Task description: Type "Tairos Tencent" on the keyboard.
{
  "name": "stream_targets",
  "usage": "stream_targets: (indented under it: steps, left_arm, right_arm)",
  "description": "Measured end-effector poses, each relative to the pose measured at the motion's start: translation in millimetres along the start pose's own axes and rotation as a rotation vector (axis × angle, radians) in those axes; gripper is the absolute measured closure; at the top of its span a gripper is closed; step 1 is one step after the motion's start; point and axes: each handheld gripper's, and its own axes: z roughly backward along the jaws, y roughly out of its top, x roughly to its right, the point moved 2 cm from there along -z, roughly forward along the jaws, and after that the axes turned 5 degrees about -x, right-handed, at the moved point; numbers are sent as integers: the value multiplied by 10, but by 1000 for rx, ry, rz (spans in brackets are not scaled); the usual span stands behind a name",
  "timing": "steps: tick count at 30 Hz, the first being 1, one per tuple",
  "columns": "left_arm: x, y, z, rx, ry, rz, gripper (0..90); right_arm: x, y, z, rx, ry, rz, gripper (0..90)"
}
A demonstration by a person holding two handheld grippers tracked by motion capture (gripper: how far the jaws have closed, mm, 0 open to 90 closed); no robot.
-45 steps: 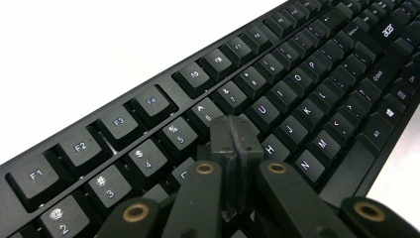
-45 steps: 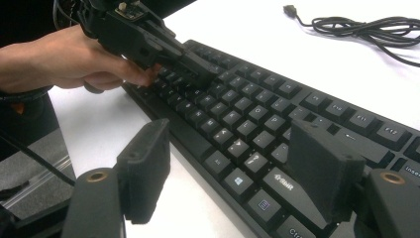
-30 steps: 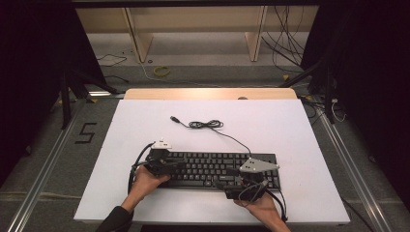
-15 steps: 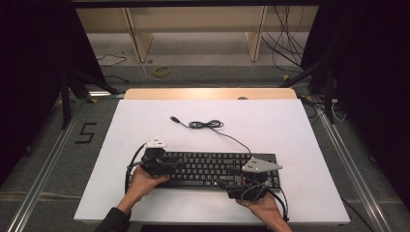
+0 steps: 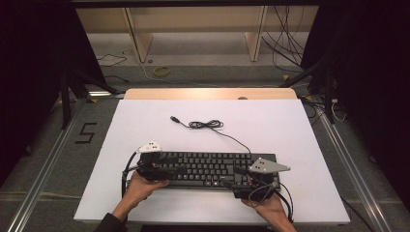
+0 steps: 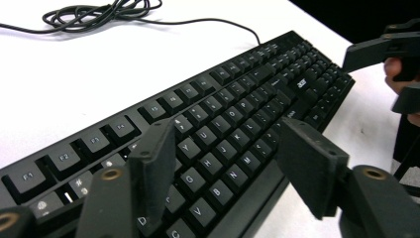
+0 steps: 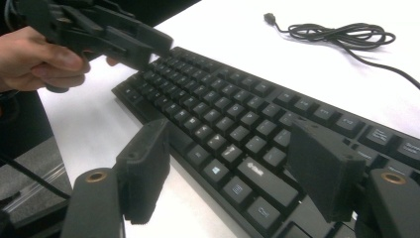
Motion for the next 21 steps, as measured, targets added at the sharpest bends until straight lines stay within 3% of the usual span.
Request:
stream_targets:
  steps: [21]
  left_arm:
    - [155, -243, 203, 73, -26, -23, 282]
  right_arm:
    - [132, -195, 294, 32, -51, -8, 332]
